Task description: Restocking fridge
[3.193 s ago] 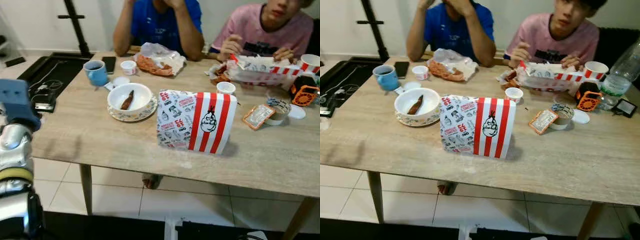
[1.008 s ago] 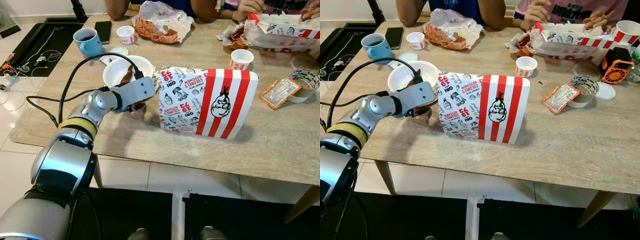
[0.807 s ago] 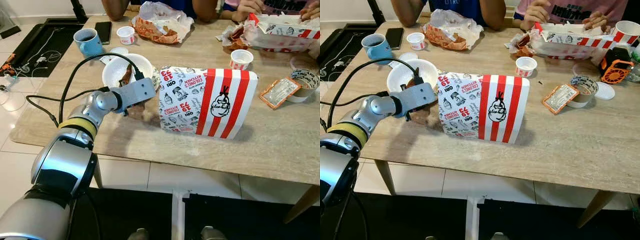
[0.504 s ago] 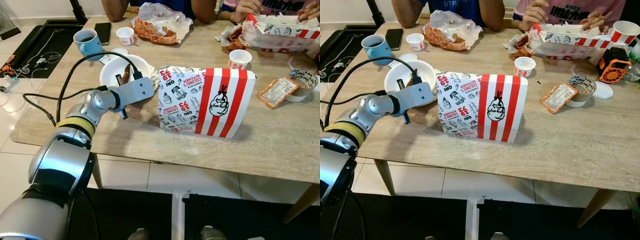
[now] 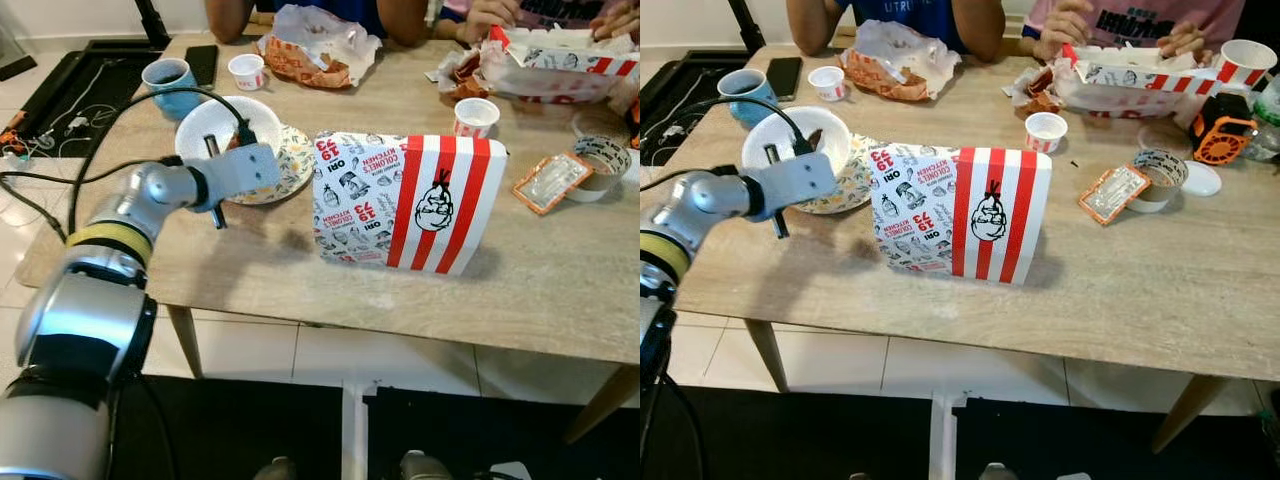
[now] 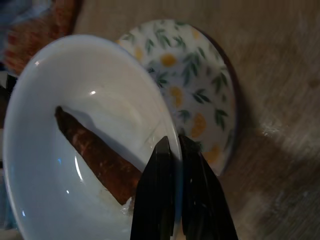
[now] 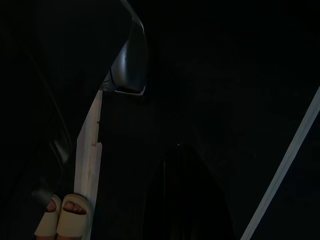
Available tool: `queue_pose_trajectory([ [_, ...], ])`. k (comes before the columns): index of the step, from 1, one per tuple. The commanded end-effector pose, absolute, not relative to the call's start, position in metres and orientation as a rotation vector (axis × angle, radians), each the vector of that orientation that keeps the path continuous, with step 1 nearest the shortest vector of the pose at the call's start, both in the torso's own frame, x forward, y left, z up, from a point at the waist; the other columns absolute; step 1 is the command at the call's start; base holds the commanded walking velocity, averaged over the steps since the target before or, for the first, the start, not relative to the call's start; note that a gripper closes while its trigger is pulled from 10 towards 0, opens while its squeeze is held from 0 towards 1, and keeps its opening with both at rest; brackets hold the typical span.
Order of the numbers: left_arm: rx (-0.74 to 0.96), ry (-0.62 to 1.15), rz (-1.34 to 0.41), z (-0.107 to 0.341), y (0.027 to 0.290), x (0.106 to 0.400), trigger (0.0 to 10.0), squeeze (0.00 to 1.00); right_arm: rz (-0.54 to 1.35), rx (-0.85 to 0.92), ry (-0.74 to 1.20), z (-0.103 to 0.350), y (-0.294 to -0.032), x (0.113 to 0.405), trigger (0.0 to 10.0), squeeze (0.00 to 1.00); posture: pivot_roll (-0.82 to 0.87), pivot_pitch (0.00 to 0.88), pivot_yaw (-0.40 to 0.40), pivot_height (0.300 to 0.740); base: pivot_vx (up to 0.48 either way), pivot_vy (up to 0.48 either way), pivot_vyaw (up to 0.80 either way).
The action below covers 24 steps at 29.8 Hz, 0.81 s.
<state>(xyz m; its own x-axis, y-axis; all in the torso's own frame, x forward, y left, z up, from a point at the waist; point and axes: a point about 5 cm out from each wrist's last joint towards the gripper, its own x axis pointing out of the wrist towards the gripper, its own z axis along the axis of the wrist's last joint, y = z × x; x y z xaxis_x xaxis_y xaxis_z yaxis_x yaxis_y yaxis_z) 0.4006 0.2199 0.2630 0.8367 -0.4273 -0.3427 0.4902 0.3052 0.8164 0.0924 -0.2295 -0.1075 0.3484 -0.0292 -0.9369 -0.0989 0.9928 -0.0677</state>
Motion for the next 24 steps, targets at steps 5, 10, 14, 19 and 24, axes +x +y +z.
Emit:
queue_pose_trajectory([
  [5,1.088,0.072,-0.680,0.283,0.251,0.385,0.0,0.00,0.059,-0.097,1.190,-0.107,-0.219,0.105,10.0,0.00,-0.08,0.097,0.077,0.740,0.000,0.000,0.00],
  [10,1.190,0.232,-0.602,0.275,0.299,0.366,0.0,0.00,0.048,-0.093,1.190,-0.106,-0.219,0.109,10.0,0.00,-0.07,0.075,0.080,0.740,0.000,0.000,0.00],
  [14,1.123,0.286,-0.557,0.270,0.329,0.348,3.9,0.00,0.035,-0.092,1.198,-0.106,-0.221,0.108,10.0,0.00,-0.06,0.060,0.084,0.740,0.000,0.000,0.00],
  [19,1.040,0.396,-0.566,0.252,0.361,0.322,10.0,0.00,0.011,-0.087,1.215,-0.106,-0.226,0.104,10.0,0.00,-0.04,0.042,0.080,0.740,0.000,0.000,0.00],
  [24,0.961,0.470,-0.658,0.226,0.363,0.311,10.0,0.00,0.020,-0.092,1.234,-0.107,-0.225,0.101,10.0,0.00,-0.03,0.035,0.077,0.740,0.000,0.000,0.00],
])
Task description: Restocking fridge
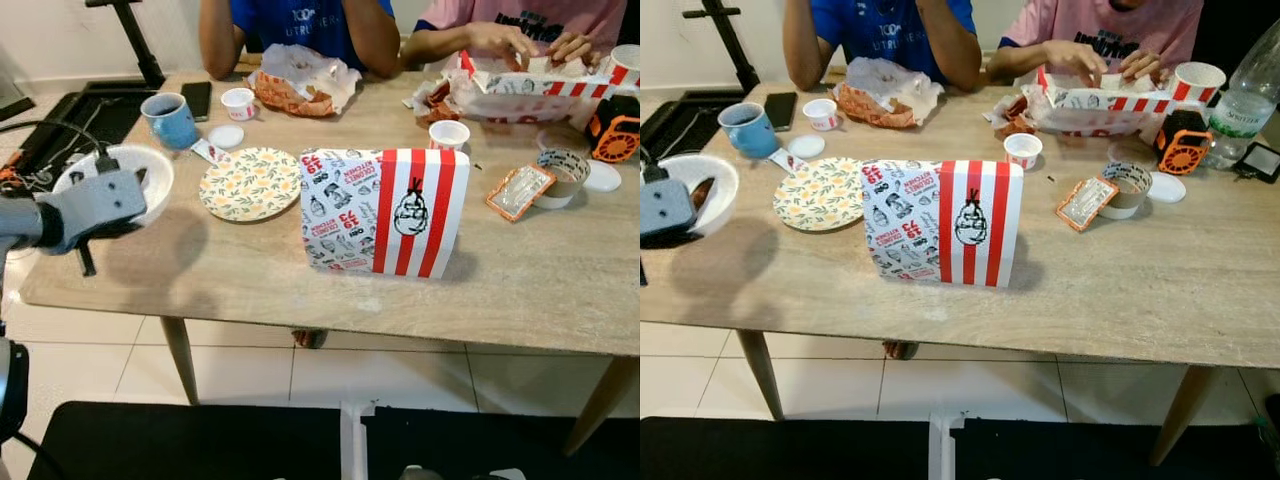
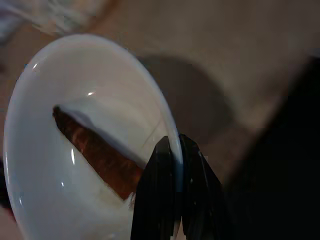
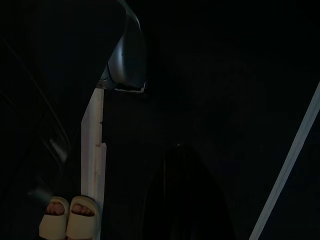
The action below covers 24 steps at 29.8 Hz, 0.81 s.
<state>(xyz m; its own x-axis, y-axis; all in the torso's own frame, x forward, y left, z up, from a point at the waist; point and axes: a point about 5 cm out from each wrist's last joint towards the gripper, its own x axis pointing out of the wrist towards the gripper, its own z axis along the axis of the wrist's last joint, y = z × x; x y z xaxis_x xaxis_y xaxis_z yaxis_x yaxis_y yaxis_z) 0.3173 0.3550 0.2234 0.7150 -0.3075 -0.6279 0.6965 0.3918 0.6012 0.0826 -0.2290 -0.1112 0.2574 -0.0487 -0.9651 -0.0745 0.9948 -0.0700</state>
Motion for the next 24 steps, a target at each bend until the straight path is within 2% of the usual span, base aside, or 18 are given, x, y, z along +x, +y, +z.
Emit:
queue_pose_trajectory([
  [1,0.952,0.492,-0.692,0.217,0.361,0.309,10.0,0.00,0.023,-0.094,1.235,-0.108,-0.224,0.101,10.0,0.00,-0.03,0.033,0.075,0.740,0.000,0.000,0.00],
  [4,0.952,0.495,-0.732,0.201,0.352,0.309,10.0,0.00,0.029,-0.094,1.229,-0.107,-0.222,0.105,10.0,0.00,-0.03,0.028,0.076,0.740,0.000,0.000,0.00],
  [11,1.047,0.481,-0.703,0.180,0.332,0.323,10.0,0.00,0.029,-0.094,1.218,-0.106,-0.221,0.110,10.0,0.00,-0.03,0.028,0.076,0.740,0.000,0.000,0.00],
  [17,1.051,0.367,-0.653,0.169,0.303,0.340,10.0,0.00,0.025,-0.094,1.225,-0.107,-0.223,0.106,10.0,0.00,-0.04,0.040,0.073,0.740,0.000,0.000,0.00],
  [24,1.071,0.388,-0.640,0.153,0.294,0.342,10.0,0.00,0.020,-0.095,1.236,-0.108,-0.225,0.100,10.0,0.00,-0.05,0.056,0.074,0.740,0.000,0.000,0.00],
])
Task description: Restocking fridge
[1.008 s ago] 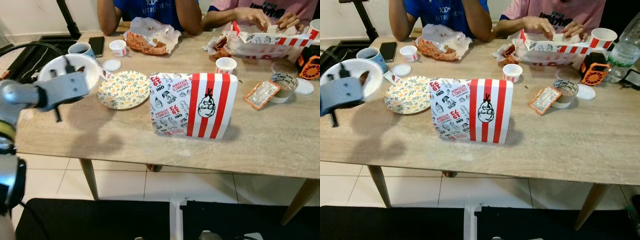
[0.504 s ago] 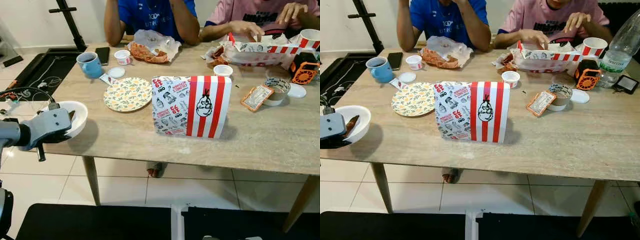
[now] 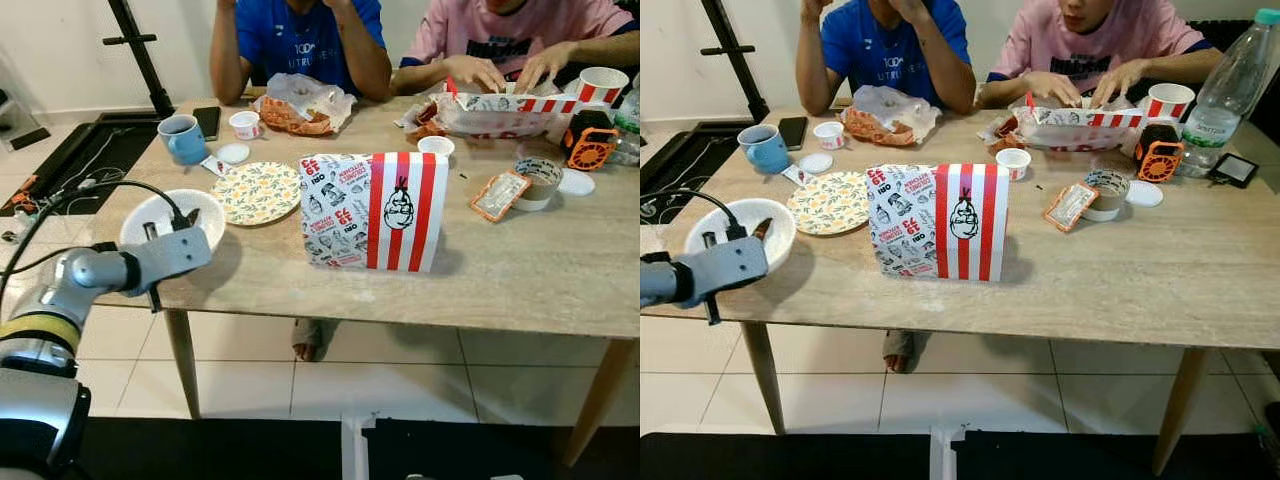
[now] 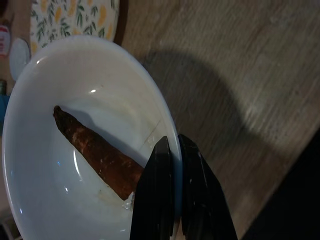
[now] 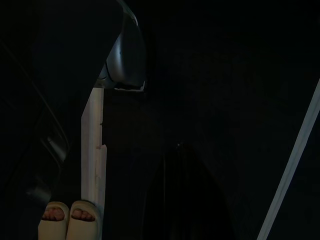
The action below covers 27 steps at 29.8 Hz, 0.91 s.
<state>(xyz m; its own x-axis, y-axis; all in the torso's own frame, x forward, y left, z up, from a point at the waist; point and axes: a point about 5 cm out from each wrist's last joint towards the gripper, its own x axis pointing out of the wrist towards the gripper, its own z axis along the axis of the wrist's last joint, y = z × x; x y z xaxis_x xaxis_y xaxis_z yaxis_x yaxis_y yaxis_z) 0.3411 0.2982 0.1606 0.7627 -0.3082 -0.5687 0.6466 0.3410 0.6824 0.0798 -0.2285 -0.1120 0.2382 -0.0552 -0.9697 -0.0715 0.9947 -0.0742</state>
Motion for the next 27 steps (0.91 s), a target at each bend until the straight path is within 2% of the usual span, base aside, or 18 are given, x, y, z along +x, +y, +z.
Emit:
queue_pose_trajectory([
  [1,1.080,0.391,-0.626,0.151,0.293,0.343,10.0,0.00,0.019,-0.095,1.239,-0.108,-0.226,0.099,10.0,0.00,-0.05,0.059,0.074,0.740,0.000,0.000,0.00],
  [12,1.084,0.424,-0.578,0.142,0.293,0.344,10.0,0.00,0.021,-0.102,1.249,-0.108,-0.228,0.094,10.0,0.00,-0.06,0.079,0.073,0.740,0.000,0.000,0.00],
  [13,1.075,0.426,-0.584,0.140,0.291,0.344,10.0,0.91,0.021,-0.104,1.248,-0.108,-0.228,0.094,10.0,0.00,-0.06,0.082,0.073,0.740,0.000,0.000,0.00],
  [14,1.071,0.427,-0.588,0.139,0.290,0.344,10.0,0.91,0.021,-0.104,1.248,-0.108,-0.228,0.094,10.0,0.00,-0.06,0.083,0.072,0.740,0.000,0.000,0.00],
  [15,1.072,0.426,-0.587,0.139,0.289,0.344,10.0,1.00,0.020,-0.105,1.246,-0.108,-0.229,0.095,10.0,0.00,-0.07,0.084,0.072,0.740,0.000,0.000,0.00],
  [21,1.079,0.417,-0.573,0.140,0.287,0.347,10.0,1.00,0.019,-0.106,1.244,-0.108,-0.230,0.095,10.0,0.00,-0.07,0.086,0.070,0.740,0.000,0.000,0.00],
  [22,1.082,0.415,-0.570,0.141,0.287,0.347,10.0,0.00,0.018,-0.108,1.244,-0.108,-0.230,0.095,10.0,0.00,-0.07,0.086,0.070,0.740,0.000,0.000,0.00],
  [27,1.092,0.423,-0.566,0.143,0.289,0.348,10.0,0.00,0.017,-0.113,1.243,-0.107,-0.232,0.095,10.0,0.00,-0.07,0.086,0.067,0.740,0.000,0.000,0.00],
])
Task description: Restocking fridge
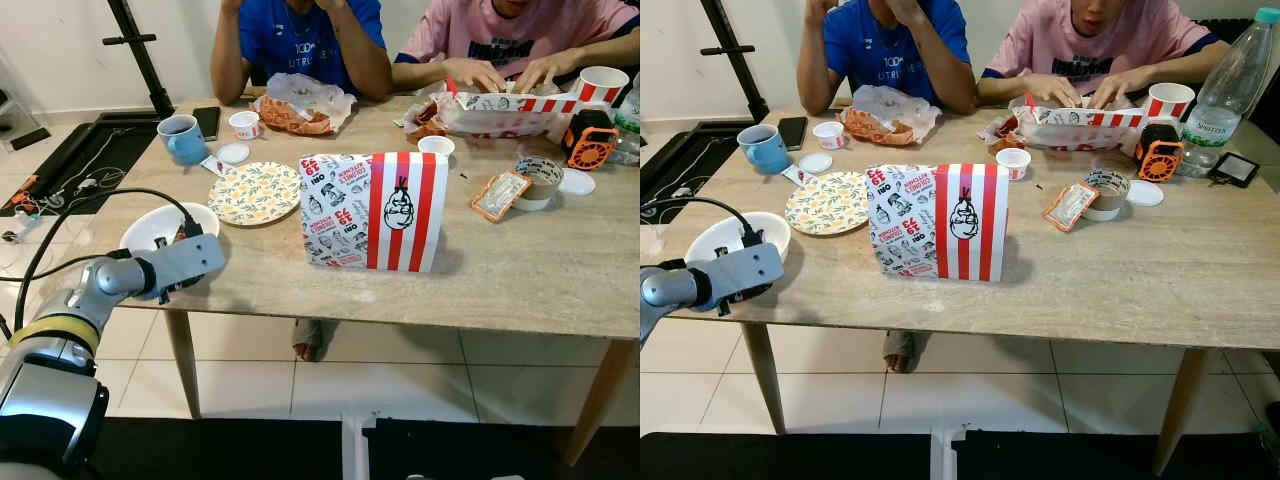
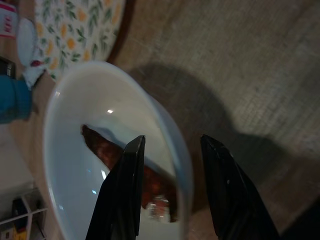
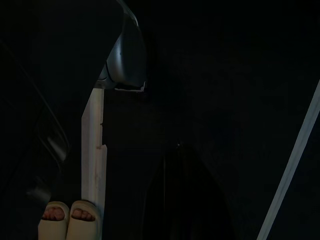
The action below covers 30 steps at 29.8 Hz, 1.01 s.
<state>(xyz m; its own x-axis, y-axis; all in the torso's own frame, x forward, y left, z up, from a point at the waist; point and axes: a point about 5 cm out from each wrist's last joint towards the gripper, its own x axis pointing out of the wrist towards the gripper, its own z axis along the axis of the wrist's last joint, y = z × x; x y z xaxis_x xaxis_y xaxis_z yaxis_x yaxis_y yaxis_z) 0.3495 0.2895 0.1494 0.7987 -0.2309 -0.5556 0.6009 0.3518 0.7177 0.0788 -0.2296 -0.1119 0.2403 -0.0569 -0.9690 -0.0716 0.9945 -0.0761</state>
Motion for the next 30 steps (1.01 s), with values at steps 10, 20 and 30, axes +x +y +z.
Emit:
queue_pose_trajectory([
  [10,1.128,0.462,-0.552,0.140,0.294,0.346,4.5,0.00,0.019,-0.115,1.238,-0.107,-0.232,0.097,10.0,0.00,-0.07,0.084,0.063,0.740,0.000,0.000,0.00],
  [20,1.114,0.483,-0.542,0.137,0.295,0.345,0.0,0.00,0.016,-0.115,1.227,-0.106,-0.232,0.101,10.0,0.00,-0.07,0.078,0.064,0.740,0.000,0.000,0.00],
  [30,1.101,0.490,-0.476,0.143,0.308,0.344,0.0,0.00,0.017,-0.109,1.219,-0.105,-0.230,0.104,10.0,0.00,-0.07,0.071,0.066,0.740,0.000,0.000,0.00],
])
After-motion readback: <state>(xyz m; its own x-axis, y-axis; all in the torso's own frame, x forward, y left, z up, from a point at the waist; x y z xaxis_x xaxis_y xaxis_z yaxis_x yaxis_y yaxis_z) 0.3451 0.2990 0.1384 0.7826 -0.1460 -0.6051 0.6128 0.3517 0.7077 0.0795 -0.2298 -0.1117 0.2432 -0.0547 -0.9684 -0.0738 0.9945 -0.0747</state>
